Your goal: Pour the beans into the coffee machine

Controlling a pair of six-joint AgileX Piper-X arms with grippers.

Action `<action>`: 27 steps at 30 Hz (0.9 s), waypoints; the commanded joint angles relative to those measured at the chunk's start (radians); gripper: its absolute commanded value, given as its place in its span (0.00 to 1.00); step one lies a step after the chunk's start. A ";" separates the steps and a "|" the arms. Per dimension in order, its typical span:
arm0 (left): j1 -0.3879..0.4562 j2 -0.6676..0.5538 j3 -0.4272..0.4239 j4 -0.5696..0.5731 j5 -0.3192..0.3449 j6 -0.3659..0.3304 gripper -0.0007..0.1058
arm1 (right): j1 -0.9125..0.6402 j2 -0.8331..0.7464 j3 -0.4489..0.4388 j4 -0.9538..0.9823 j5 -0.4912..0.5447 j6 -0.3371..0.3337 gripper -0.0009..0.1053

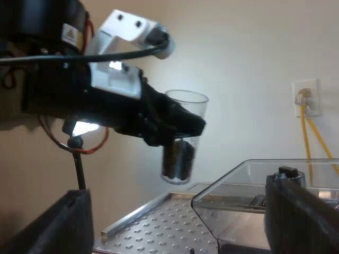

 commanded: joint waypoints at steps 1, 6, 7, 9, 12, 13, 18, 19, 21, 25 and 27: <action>-0.024 0.002 -0.028 -0.010 -0.017 0.039 0.38 | 0.001 -0.007 -0.010 -0.013 0.001 -0.017 0.65; -0.059 0.011 -0.030 -0.034 -0.081 0.184 0.38 | 0.001 -0.007 -0.010 -0.011 0.001 -0.017 0.65; -0.060 0.011 -0.030 -0.035 -0.083 0.195 0.38 | 0.001 -0.007 -0.010 -0.011 0.001 -0.017 0.65; -0.064 0.011 -0.030 -0.047 -0.089 0.231 0.38 | 0.001 -0.007 -0.010 -0.011 0.001 -0.017 0.65; -0.064 0.011 -0.030 -0.065 -0.090 0.318 0.38 | 0.001 -0.007 -0.010 -0.006 0.001 -0.017 0.65; -0.064 0.011 -0.030 -0.066 -0.090 0.342 0.38 | 0.001 -0.007 -0.010 -0.006 0.001 -0.017 0.65; -0.064 0.011 -0.030 -0.093 -0.108 0.446 0.38 | 0.001 -0.007 -0.010 -0.006 0.001 -0.017 0.65; -0.064 0.011 -0.030 -0.095 -0.108 0.455 0.38 | 0.001 -0.007 -0.010 -0.006 0.001 -0.017 0.65; -0.064 0.011 -0.030 -0.100 -0.108 0.497 0.38 | 0.001 -0.007 -0.010 -0.006 0.001 -0.015 0.65; -0.064 0.011 -0.030 -0.101 -0.108 0.607 0.38 | 0.001 -0.007 -0.010 -0.006 0.001 -0.015 0.65; -0.064 0.011 -0.030 -0.101 -0.108 0.761 0.38 | 0.001 -0.007 -0.010 -0.006 0.001 -0.015 0.65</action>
